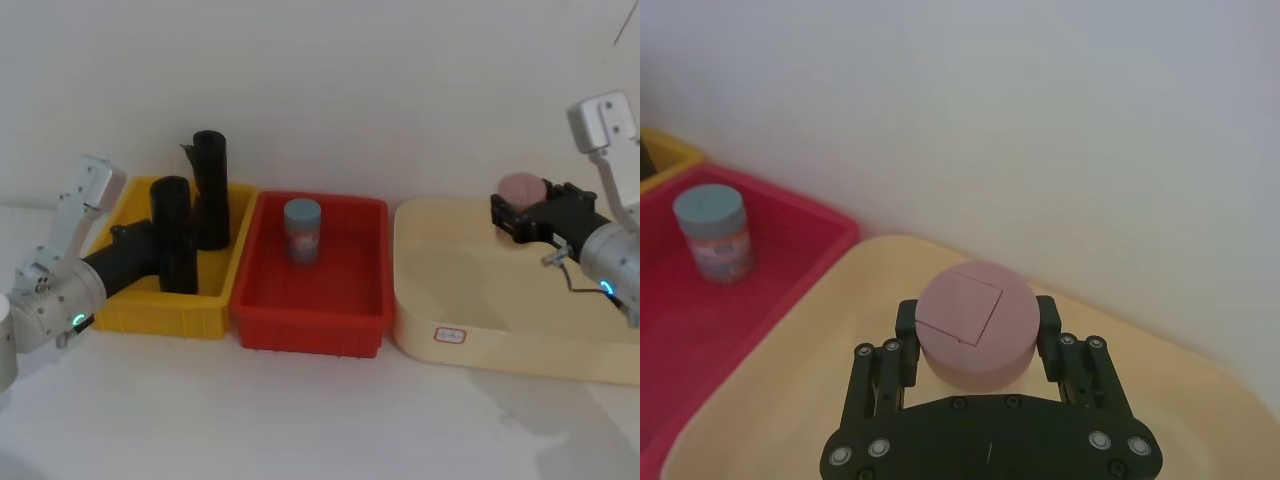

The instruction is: Pick up the garbage bag with the one hand and transfer it to the other hand.

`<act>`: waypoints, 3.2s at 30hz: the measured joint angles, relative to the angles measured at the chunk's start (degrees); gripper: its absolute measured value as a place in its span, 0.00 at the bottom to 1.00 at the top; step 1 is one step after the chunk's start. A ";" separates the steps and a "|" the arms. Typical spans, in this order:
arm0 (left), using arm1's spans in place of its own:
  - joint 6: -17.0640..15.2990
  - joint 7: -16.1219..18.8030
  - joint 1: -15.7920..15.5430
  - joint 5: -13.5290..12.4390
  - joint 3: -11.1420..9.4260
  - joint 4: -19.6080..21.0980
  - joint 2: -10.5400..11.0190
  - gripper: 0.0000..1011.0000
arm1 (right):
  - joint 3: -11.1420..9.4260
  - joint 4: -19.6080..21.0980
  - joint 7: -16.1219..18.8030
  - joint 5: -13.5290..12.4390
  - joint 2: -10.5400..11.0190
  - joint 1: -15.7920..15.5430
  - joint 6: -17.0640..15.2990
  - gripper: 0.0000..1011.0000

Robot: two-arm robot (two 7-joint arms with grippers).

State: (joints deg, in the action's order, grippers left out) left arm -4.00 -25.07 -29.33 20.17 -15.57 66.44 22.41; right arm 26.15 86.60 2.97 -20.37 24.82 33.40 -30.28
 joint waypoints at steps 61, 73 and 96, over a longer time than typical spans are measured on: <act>0.36 -9.88 -8.32 4.94 -0.62 3.41 0.66 0.39 | -1.58 -0.53 2.94 -1.11 0.38 1.21 -1.22 0.99; -0.85 -17.05 -18.76 4.75 -6.97 -9.38 -5.05 0.39 | -2.01 0.27 2.94 -1.09 0.53 0.69 -1.06 0.99; 11.94 -34.58 -41.00 4.72 -17.24 -47.74 -21.10 0.39 | -8.16 12.23 8.95 -6.35 4.48 -5.62 4.10 0.99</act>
State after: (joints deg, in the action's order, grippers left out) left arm 7.94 -59.65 -70.33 24.89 -32.81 18.70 1.31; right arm 17.99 98.83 11.92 -26.73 29.30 27.78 -26.18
